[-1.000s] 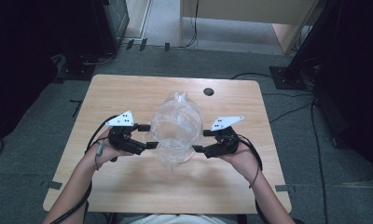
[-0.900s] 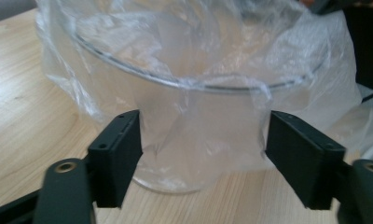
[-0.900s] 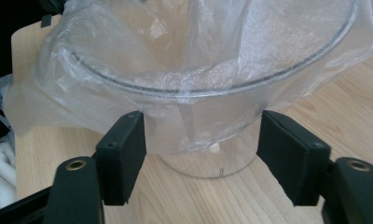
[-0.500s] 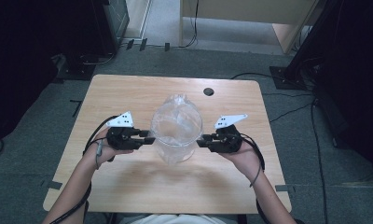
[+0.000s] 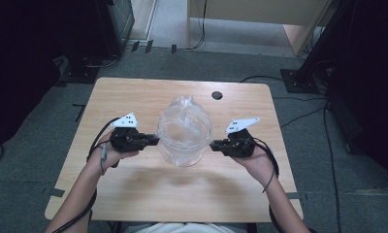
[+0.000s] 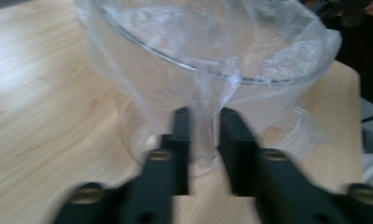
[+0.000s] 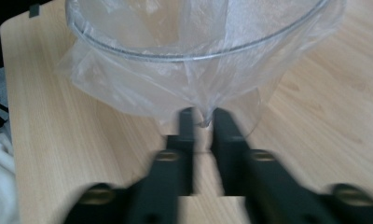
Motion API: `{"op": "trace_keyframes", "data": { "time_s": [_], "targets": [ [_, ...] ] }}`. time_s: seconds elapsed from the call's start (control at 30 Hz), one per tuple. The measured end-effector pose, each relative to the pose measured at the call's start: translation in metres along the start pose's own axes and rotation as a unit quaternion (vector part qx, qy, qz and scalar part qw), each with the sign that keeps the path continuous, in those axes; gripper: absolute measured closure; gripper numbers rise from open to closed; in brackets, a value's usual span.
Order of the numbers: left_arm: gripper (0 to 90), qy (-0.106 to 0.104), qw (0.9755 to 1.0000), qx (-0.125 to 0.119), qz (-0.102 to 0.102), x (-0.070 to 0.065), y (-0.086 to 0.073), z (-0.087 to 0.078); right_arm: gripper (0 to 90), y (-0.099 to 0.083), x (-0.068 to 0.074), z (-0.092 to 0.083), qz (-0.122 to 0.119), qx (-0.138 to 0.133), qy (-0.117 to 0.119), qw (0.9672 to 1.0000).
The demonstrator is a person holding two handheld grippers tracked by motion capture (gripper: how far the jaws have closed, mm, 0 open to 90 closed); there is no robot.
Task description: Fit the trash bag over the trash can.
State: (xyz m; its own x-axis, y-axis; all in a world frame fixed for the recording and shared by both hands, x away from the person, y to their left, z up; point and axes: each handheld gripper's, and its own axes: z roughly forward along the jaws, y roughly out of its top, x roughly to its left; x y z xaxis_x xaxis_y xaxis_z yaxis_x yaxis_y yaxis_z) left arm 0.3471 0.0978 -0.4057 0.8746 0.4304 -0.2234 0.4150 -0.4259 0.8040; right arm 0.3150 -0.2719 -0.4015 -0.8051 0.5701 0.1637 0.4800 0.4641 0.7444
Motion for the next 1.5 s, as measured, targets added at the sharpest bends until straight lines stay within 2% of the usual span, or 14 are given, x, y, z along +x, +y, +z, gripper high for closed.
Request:
{"op": "trace_keyframes", "data": {
  "time_s": [0.07,0.17,0.23,0.3,0.4,0.57,0.67,0.77,0.97,1.03,1.1,1.13,1.3,1.5],
  "targets": [
    [60.3,-0.005,0.9998,-0.008,0.020,-0.002,0.000,0.000,60.9,-0.002,-0.002,-0.001,-0.011,-0.021,0.009,0.9997],
    [47.8,-0.014,0.9995,-0.020,0.021,-0.002,0.003,-0.003,49.5,-0.003,-0.004,-0.004,-0.031,-0.041,0.008,0.9987],
    [45.8,-0.017,0.9992,-0.031,0.016,-0.001,0.004,-0.008,48.1,-0.004,-0.006,-0.006,-0.034,-0.050,0.007,0.9982],
    [42.5,-0.021,0.9990,-0.039,0.008,0.001,0.004,-0.012,44.9,-0.005,-0.008,-0.008,-0.027,-0.057,0.014,0.9979],
    [39.8,-0.011,0.9987,-0.049,0.002,0.003,0.004,-0.019,37.8,-0.008,-0.013,-0.010,-0.014,-0.066,0.027,0.9973],
    [37.1,0.003,0.9980,-0.063,0.000,0.005,0.008,-0.025,31.7,-0.010,-0.019,-0.017,0.015,-0.097,0.030,0.9947],
    [37.2,0.009,0.9976,-0.068,0.003,0.004,0.011,-0.023,31.5,-0.009,-0.021,-0.022,0.029,-0.118,0.023,0.9923],
    [40.5,0.007,0.9982,-0.059,0.014,0.004,0.015,-0.018,34.9,-0.004,-0.018,-0.023,0.032,-0.136,0.016,0.9900],
    [40.4,0.002,0.9986,-0.052,0.012,0.011,0.024,-0.010,37.6,0.003,-0.014,-0.017,0.018,-0.109,-0.003,0.9939],
    [40.1,-0.006,0.9987,-0.050,-0.002,0.013,0.028,-0.007,38.4,0.004,-0.014,-0.015,0.018,-0.107,-0.006,0.9941],
    [39.9,-0.004,0.9988,-0.042,-0.024,0.014,0.031,-0.004,39.8,0.004,-0.015,-0.015,0.017,-0.107,-0.007,0.9941],
    [39.5,-0.002,0.9988,-0.041,-0.026,0.014,0.033,-0.004,40.3,0.004,-0.015,-0.015,0.014,-0.108,-0.008,0.9941],
    [38.7,0.018,0.9987,-0.044,-0.014,0.017,0.039,-0.006,41.0,0.008,-0.018,-0.018,0.028,-0.107,-0.013,0.9937],
    [39.1,0.026,0.9976,-0.063,-0.009,0.020,0.040,-0.005,47.8,0.023,-0.018,-0.021,0.019,-0.111,-0.011,0.9935]
  ]
}}
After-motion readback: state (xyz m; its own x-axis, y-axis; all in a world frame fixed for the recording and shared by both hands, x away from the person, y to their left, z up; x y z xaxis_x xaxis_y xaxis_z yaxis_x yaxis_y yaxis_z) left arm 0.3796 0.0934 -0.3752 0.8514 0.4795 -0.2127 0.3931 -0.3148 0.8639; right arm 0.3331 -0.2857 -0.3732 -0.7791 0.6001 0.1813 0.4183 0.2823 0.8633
